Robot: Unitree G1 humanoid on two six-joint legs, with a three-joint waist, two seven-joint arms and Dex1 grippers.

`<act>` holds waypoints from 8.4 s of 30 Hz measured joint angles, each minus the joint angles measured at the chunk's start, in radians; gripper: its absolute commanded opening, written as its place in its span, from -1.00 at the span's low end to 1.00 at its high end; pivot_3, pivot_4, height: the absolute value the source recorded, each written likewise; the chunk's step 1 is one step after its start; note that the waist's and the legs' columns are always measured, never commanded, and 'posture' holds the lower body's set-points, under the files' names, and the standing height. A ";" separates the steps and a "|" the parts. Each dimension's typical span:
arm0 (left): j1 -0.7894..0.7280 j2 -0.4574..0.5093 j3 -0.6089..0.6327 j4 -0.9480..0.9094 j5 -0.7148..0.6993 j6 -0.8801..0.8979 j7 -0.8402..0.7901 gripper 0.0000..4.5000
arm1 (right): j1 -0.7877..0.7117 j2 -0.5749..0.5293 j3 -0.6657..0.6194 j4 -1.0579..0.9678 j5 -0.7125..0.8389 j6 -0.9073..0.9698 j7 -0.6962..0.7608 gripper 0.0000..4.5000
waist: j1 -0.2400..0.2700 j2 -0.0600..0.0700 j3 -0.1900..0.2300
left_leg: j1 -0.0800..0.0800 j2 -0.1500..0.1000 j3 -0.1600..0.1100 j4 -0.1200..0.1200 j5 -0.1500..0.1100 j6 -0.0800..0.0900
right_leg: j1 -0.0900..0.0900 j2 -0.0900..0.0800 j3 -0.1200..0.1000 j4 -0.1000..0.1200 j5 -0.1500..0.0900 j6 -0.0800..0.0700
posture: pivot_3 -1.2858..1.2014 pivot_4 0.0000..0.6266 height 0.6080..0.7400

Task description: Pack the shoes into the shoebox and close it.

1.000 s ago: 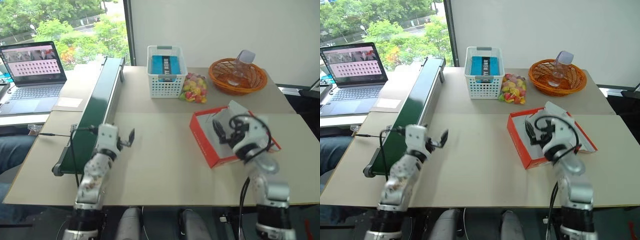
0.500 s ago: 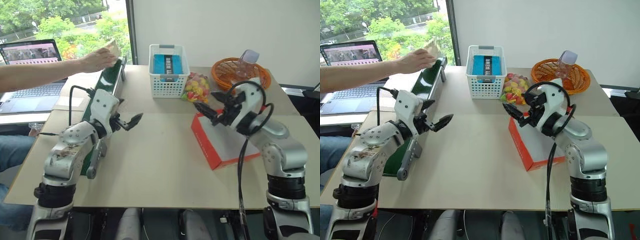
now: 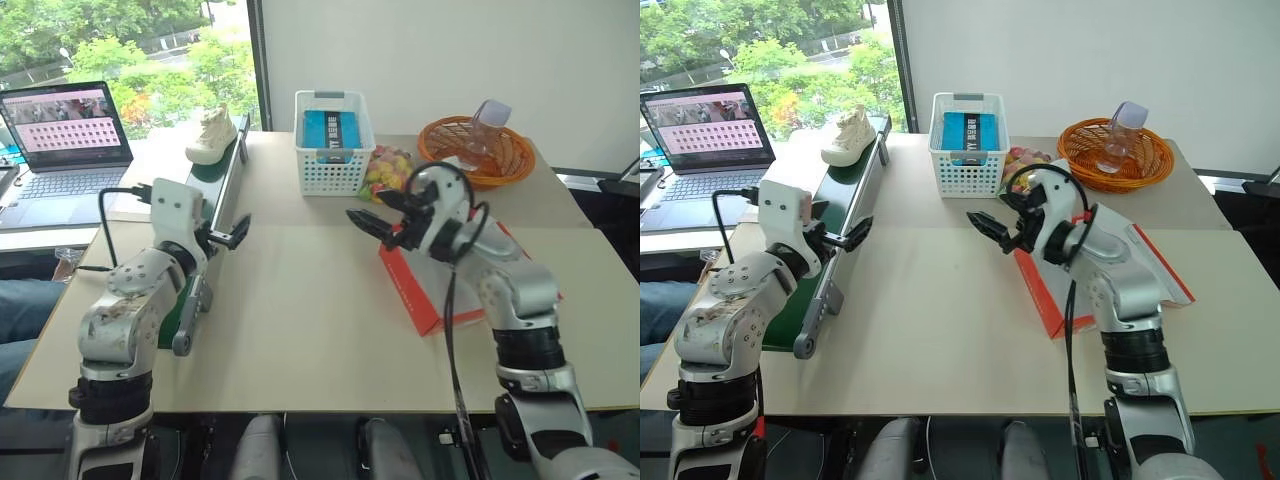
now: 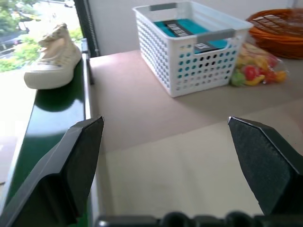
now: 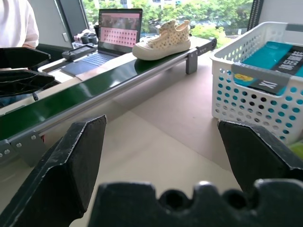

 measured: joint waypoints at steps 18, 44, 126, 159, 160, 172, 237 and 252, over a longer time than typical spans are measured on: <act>-0.172 0.157 0.016 0.476 0.086 -0.150 -0.092 0.99 | -0.063 0.074 0.070 0.051 -0.030 -0.018 0.070 1.00 | 0.003 0.000 0.000 | 0.000 0.000 0.000 -0.001 0.000 -0.001 | -0.005 -0.001 0.000 0.009 -0.002 -0.002 | 0.03 -0.52 0.93; -0.325 0.145 -0.073 0.832 0.173 -0.202 -0.255 0.56 | -0.024 0.036 0.070 0.024 -0.068 -0.017 0.057 1.00 | 0.019 -0.001 0.000 | -0.001 0.000 0.000 0.001 0.001 -0.002 | -0.004 -0.002 -0.001 0.012 -0.003 -0.001 | 0.03 -0.52 0.93; -0.486 -0.267 -0.395 0.272 0.014 -0.107 -0.342 -0.96 | -0.083 0.113 -0.562 -0.073 0.873 0.480 -0.739 1.00 | -0.002 -0.001 0.002 | -0.007 -0.001 -0.004 0.006 0.010 0.007 | -0.006 0.001 0.002 0.012 0.003 0.009 | 0.03 -0.52 0.93; -0.487 -0.203 -0.277 0.157 -0.110 0.059 -0.339 0.35 | -0.107 0.079 -0.442 0.079 0.743 0.240 -0.671 -0.78 | -0.002 -0.001 0.002 | -0.007 -0.001 -0.005 0.007 0.010 0.007 | -0.004 0.001 0.002 0.011 0.001 0.006 | 0.03 -0.52 0.93; -0.487 -0.183 -0.284 0.157 -0.119 0.063 -0.360 0.47 | -0.111 0.078 -0.443 0.085 0.736 0.237 -0.662 -0.79 | -0.002 -0.001 0.003 | -0.007 -0.001 -0.005 0.007 0.010 0.008 | -0.005 0.001 0.002 0.011 0.001 0.006 | 0.03 -0.52 0.93; -0.474 -0.013 -0.341 0.162 -0.134 0.028 -0.514 0.68 | -0.223 -0.378 -0.269 0.184 0.538 0.551 -0.495 -0.79 | 0.002 0.002 0.005 | -0.006 -0.002 -0.004 0.006 0.008 0.006 | -0.004 0.000 0.002 0.010 -0.003 0.001 | 0.03 -0.52 0.93; -0.251 -0.005 -0.147 0.096 -0.026 0.096 -0.190 0.99 | -0.198 -0.136 -0.088 0.057 0.004 0.367 0.285 1.00 | -0.011 0.005 0.007 | 0.001 -0.002 -0.005 0.008 0.005 0.001 | 0.002 0.001 0.002 0.013 0.001 0.008 | 0.03 -0.52 0.93; -0.053 -0.022 0.063 0.146 0.045 0.023 0.024 0.99 | -0.070 0.044 0.051 0.004 -0.077 0.041 0.173 1.00 | -0.001 0.004 0.006 | 0.001 -0.002 -0.004 0.007 0.005 -0.001 | 0.002 0.001 0.001 0.013 -0.001 0.005 | 0.03 -0.52 0.93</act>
